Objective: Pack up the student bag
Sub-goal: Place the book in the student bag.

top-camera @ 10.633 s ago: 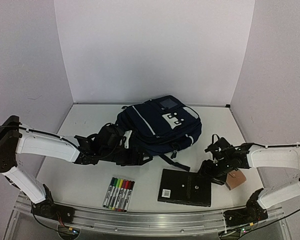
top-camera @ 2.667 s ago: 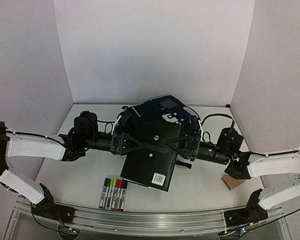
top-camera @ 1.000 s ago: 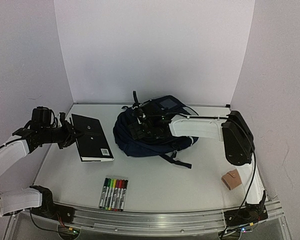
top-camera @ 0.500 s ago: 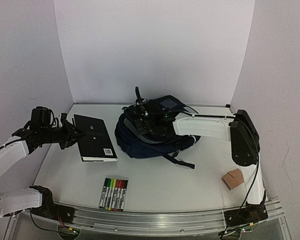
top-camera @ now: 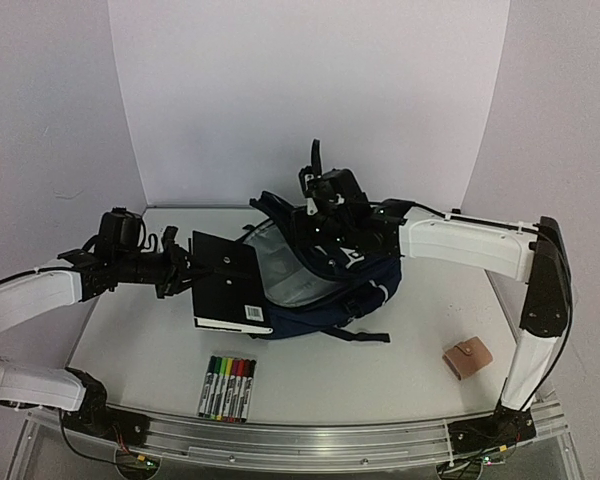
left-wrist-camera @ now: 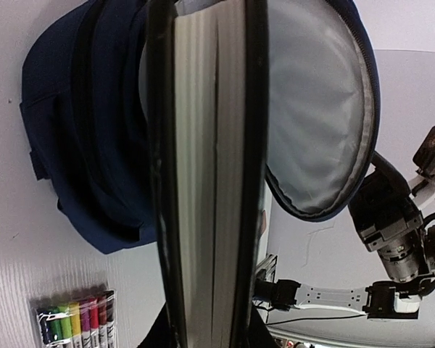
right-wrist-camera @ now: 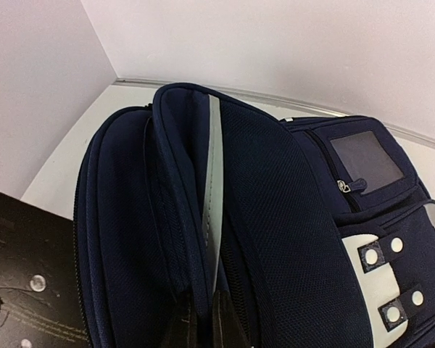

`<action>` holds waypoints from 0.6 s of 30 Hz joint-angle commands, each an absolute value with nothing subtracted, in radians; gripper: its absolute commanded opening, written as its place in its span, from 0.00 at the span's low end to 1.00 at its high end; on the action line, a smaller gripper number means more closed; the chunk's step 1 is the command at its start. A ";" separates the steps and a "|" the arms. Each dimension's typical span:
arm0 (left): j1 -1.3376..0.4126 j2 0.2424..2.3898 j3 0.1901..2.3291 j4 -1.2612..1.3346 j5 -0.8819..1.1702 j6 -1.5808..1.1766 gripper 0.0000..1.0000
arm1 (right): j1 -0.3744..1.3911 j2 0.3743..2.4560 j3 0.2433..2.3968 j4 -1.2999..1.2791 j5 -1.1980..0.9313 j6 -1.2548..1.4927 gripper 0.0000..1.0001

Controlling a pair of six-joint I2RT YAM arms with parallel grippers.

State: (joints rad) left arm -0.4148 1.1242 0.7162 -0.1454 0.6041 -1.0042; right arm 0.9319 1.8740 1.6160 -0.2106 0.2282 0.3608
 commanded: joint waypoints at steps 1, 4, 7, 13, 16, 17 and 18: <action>-0.430 1.177 0.806 0.154 0.608 -1.066 0.00 | 0.944 1.766 1.584 -0.081 0.155 0.439 0.00; -0.442 1.259 0.812 0.251 0.598 -1.109 0.00 | 0.945 1.736 1.551 -0.051 0.124 0.467 0.00; -0.460 1.348 0.835 0.342 0.578 -1.148 0.00 | 0.947 1.709 1.524 -0.021 0.110 0.490 0.00; -0.513 1.517 0.945 0.479 0.496 -1.156 0.00 | 0.962 1.683 1.497 0.031 0.087 0.511 0.00; -0.530 1.584 0.973 0.559 0.430 -1.165 0.00 | 0.973 1.679 1.488 0.039 0.090 0.515 0.00; -0.537 1.603 0.979 0.592 0.408 -1.171 0.00 | 0.975 1.677 1.484 0.042 0.091 0.517 0.00; -0.546 1.633 0.990 0.615 0.388 -1.178 0.00 | 0.977 1.675 1.478 0.046 0.094 0.517 0.00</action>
State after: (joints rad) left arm -0.5235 1.5926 0.8864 0.3102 0.4698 -1.1405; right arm 0.9496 1.7629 1.4730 -0.1252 0.1132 0.4926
